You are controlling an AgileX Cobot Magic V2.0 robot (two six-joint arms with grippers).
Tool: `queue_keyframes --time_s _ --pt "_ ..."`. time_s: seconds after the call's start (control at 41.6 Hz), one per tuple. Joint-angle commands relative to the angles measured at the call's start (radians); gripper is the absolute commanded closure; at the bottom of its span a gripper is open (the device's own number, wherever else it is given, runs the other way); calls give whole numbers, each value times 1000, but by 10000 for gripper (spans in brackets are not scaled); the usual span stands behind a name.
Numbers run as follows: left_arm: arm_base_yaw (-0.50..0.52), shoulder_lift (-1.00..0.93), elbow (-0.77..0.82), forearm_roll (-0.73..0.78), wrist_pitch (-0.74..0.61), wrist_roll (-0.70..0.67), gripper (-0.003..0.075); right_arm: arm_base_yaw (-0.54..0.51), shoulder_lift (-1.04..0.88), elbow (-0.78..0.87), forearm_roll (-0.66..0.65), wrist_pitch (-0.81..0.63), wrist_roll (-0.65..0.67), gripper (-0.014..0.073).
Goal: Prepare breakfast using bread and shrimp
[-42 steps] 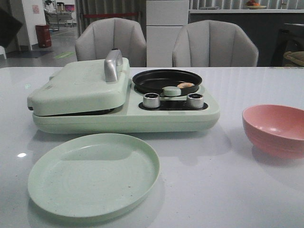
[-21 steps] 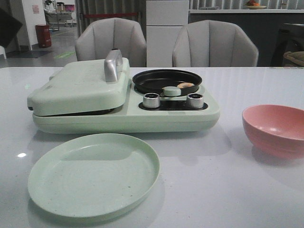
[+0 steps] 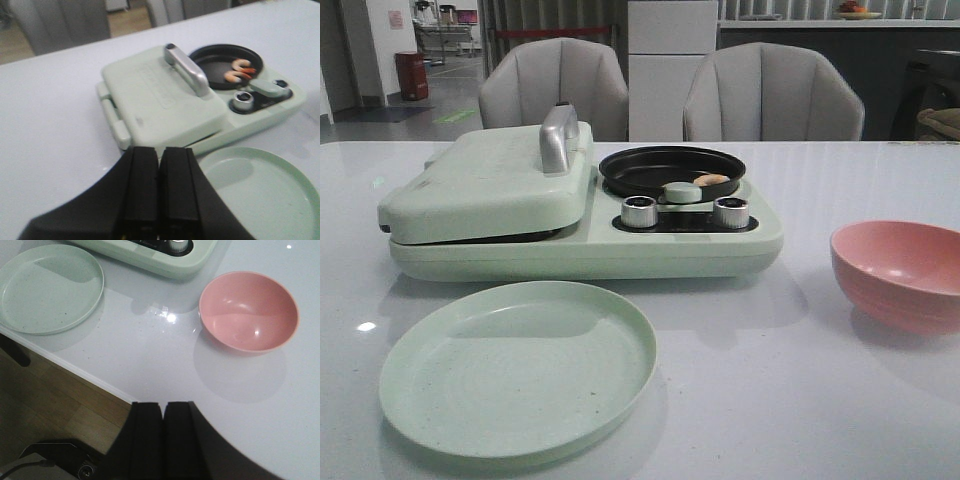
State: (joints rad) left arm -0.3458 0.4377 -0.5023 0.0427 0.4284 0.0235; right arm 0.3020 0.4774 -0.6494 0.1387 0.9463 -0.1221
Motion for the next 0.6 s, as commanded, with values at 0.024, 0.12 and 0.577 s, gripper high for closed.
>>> queue_keyframes --time_s 0.024,0.12,0.577 --pt "92 -149 133 -9 -191 -9 619 0 5 -24 0 -74 0 571" --pt "148 -270 254 -53 -222 -9 619 0 5 -24 0 -74 0 571" --pt "216 -461 535 -92 -534 -9 619 0 5 -24 0 -71 0 571"
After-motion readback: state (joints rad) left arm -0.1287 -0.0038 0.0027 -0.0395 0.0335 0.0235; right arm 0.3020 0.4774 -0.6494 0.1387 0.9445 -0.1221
